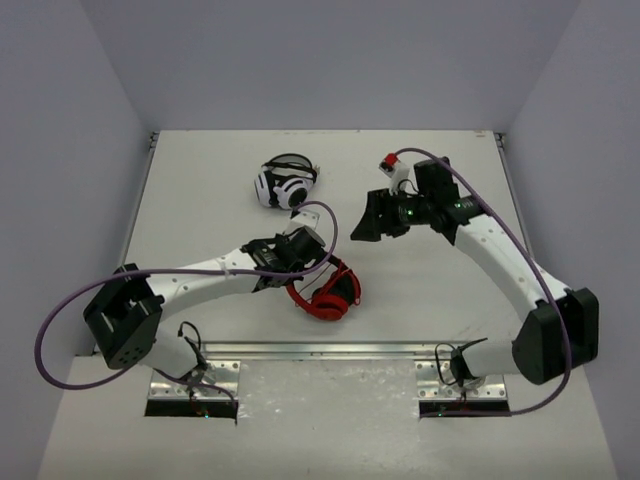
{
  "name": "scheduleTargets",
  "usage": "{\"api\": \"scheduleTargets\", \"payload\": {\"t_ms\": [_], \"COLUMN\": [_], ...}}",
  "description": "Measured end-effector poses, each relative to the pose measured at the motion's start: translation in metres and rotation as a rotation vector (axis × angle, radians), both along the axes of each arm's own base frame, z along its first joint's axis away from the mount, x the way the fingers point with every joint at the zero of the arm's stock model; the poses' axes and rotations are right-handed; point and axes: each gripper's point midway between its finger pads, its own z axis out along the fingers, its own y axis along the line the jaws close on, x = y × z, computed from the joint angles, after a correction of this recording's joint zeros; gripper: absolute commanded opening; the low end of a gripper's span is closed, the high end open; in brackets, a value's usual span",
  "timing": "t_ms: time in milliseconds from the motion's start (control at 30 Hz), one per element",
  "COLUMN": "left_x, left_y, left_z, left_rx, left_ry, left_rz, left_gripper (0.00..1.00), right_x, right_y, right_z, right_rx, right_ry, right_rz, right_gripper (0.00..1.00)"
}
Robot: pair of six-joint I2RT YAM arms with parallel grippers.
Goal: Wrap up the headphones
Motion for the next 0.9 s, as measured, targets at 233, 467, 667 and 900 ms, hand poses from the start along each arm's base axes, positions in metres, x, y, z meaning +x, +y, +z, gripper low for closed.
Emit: {"api": "scheduleTargets", "payload": {"t_ms": [233,467,667,900], "left_x": [0.003,0.006,0.009,0.013], "left_y": [-0.002,-0.004,-0.008,-0.013], "left_z": [-0.003,-0.004,-0.002,0.001], "left_rx": [-0.001,-0.006,-0.035,-0.059], "left_ry": [0.003,0.002,-0.01,-0.026], "left_rz": [0.02,0.033,0.043,0.044], "left_gripper": [0.0,0.0,0.0,0.0], "right_x": [-0.045,-0.062,-0.061,-0.058], "right_y": [-0.002,0.011,0.009,0.02], "right_z": [-0.027,-0.028,-0.052,-0.061], "right_rx": [-0.011,0.06,0.039,0.047], "right_ry": [0.109,0.127,0.17,0.184], "right_rz": [-0.298,-0.512,-0.683,-0.772], "right_gripper": [0.71,0.61,0.57,0.47]}}
